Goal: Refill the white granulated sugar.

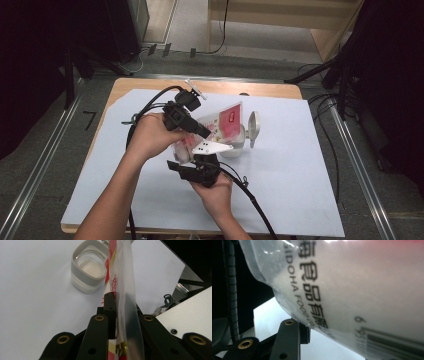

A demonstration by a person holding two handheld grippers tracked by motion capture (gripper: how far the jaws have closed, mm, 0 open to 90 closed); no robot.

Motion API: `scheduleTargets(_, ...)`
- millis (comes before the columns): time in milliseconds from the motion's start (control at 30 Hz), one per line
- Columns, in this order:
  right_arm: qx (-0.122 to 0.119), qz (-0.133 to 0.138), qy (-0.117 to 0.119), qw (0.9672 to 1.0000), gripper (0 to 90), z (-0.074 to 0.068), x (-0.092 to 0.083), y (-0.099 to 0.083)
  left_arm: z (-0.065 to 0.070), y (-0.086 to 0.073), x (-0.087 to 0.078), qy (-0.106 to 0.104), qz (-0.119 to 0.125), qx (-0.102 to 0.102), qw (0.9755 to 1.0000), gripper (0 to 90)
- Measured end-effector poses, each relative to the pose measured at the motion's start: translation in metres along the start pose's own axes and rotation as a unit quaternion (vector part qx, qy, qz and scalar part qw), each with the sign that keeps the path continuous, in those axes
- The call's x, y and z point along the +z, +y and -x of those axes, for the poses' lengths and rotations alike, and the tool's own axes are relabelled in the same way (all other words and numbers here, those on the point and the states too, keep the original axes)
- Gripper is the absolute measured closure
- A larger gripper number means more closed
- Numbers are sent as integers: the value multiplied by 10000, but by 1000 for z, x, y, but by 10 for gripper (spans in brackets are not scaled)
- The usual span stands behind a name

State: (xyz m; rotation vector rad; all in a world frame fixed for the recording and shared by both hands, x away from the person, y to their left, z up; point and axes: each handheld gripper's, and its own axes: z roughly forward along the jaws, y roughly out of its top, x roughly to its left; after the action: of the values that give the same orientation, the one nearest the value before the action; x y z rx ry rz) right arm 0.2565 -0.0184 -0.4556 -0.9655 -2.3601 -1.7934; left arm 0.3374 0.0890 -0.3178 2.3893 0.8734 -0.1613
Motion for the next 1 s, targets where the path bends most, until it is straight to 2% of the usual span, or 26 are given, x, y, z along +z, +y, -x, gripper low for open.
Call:
scheduleTargets(133, 113, 47, 135, 9998, 621, 0, -1, 8, 1, 6, -7, 108, 161, 32, 9998, 859)
scheduleTargets(267, 141, 73, 182, 9997, 622, 5, -4, 19, 5, 15, -11, 361, 172, 110, 9991, 857)
scheduleTargets(333, 261, 101, 322, 9991, 621, 9, -4, 23, 5, 20, -10, 373, 224, 66, 9990, 849)
scheduleTargets(433, 587, 258, 680, 9956, 617, 16, -6, 26, 6, 29, -9, 428, 121, 136, 9989, 837)
scheduleTargets(600, 783, 444, 798, 9927, 613, 21, -10, 31, 10, 41, -7, 482, 112, 162, 9986, 829)
scheduleTargets(633, 837, 469, 860, 9917, 605, 22, -11, 32, 11, 43, -7, 478, 107, 135, 9987, 829)
scheduleTargets(700, 1023, 554, 1076, 9874, 597, 25, -12, 33, 10, 47, -6, 491, 72, 154, 9987, 828)
scheduleTargets(833, 1058, 579, 1039, 9872, 581, 26, -12, 36, 11, 52, -6, 541, -27, 127, 9985, 828)
scheduleTargets(1000, 930, 531, 881, 9903, 612, 23, -10, 41, 15, 57, -6, 639, -140, 173, 9977, 830)
